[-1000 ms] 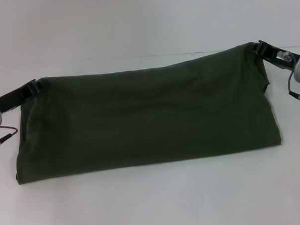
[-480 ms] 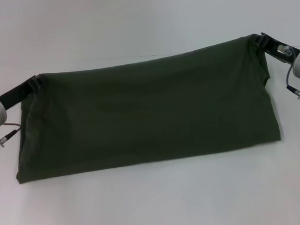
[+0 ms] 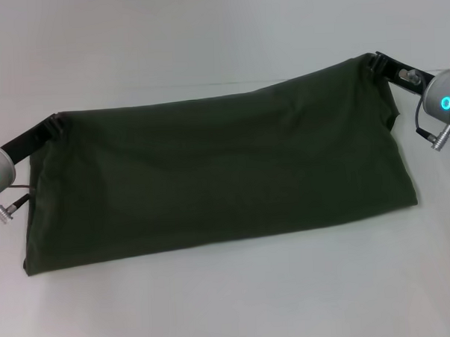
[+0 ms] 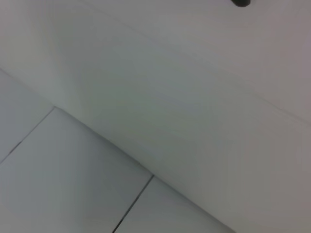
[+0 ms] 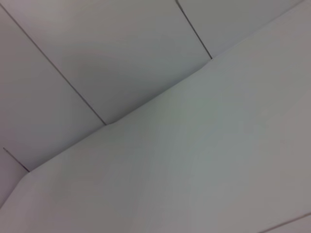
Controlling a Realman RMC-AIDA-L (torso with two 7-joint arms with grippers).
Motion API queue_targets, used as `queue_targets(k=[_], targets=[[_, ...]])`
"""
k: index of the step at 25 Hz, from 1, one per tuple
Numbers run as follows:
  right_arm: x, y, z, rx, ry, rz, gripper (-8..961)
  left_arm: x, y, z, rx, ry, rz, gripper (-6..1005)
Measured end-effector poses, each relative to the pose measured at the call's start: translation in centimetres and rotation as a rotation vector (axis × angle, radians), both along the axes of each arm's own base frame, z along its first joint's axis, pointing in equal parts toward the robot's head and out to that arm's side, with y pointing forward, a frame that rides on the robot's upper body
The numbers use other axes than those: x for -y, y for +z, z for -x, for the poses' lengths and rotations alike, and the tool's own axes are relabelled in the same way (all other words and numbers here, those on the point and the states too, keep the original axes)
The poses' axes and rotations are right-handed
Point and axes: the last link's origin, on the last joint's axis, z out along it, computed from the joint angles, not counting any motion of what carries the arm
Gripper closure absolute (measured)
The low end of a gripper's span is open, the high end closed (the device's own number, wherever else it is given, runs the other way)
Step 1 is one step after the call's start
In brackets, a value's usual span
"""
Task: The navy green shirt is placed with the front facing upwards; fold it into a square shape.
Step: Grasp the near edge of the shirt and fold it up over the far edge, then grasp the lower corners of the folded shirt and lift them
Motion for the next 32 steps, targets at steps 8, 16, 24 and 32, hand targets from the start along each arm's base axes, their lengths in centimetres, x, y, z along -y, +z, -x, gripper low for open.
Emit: queue_targets(k=[8, 16, 24, 32], targets=[[-0.1, -0.1, 0.1, -0.006, -0.005, -0.007, 810, -0.2, -0.3, 0.2, 0.003, 0.026, -0.029, 932], [-0.1, -0.2, 0.1, 0.012, 0.003, -0.007, 785, -0.2, -0.5, 0.6, 0.023, 0.05, -0.096, 931], [0.1, 0.1, -0.2, -0.003, 0.009, -0.029, 508, -0.1, -0.6, 0.9, 0.024, 0.071, -0.107, 757], [0.7, 0.9, -0.7, -0.052, 0.028, -0.075, 340, 0.1, 0.0, 1.0, 0.032, 0.053, -0.133, 593]])
